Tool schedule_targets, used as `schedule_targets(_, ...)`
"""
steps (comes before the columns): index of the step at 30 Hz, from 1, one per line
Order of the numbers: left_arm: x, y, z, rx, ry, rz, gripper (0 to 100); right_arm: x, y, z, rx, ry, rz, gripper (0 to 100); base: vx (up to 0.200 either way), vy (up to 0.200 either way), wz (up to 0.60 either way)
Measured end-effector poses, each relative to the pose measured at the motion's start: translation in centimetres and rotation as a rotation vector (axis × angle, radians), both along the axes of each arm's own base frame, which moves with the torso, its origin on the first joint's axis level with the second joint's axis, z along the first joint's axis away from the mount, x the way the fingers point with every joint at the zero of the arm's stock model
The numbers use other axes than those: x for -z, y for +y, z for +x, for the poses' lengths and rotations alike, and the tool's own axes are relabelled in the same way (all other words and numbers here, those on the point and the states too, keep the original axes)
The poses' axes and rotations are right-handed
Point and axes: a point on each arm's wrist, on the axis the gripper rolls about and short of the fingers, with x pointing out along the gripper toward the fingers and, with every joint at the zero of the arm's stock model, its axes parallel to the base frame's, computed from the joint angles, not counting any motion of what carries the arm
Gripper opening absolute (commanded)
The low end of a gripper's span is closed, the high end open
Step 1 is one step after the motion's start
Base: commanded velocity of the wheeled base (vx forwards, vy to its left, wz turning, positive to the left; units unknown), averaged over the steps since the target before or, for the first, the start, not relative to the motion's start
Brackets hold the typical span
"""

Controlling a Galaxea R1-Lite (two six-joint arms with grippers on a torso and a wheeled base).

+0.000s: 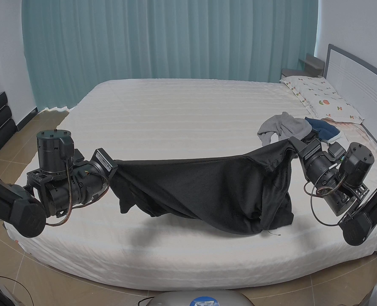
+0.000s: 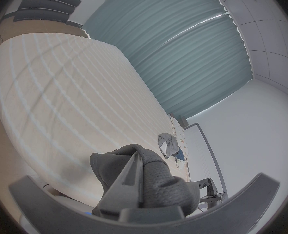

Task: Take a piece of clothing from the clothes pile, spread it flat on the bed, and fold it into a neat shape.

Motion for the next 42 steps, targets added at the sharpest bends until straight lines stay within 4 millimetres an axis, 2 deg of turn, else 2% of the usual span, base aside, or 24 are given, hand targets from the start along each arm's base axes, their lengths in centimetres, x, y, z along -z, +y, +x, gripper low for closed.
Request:
schedule_targets(9,0.6,-0.5,-0.4,0.021,0.023,0.007,0,0.3,-0.1,-0.5,-0.017,0.016,-0.013,0,0.000,0.000,0.00)
schedule_targets(18,0.9,-1.3,-1.1,0.053,0.040,0.017,0,0.2,-0.2,-1.2,-0.017,0.004,-0.068,0,-0.200,0.000,0.00)
schedule_targets(25,0.8,-2.5,-2.3,0.122,0.039,0.084,0,-1.0,0.2,-2.5,-0.027,-0.056,-0.160,0,-0.143,0.000,0.00)
schedule_targets(30,-0.3,-2.9,-3.3,0.160,0.026,0.106,0,-2.7,0.1,-4.2,-0.034,-0.103,-0.170,0,0.000,0.000,0.00)
schedule_targets(37,-3.2,-2.4,-4.4,0.167,-0.010,0.109,0,-5.7,-1.0,-6.0,-0.022,-0.112,-0.194,0,0.000,0.000,0.00)
schedule_targets(42,-6.4,-2.1,-4.3,0.157,-0.047,0.110,0,-10.2,-1.9,-5.8,0.016,-0.165,-0.179,0,0.000,0.000,0.00)
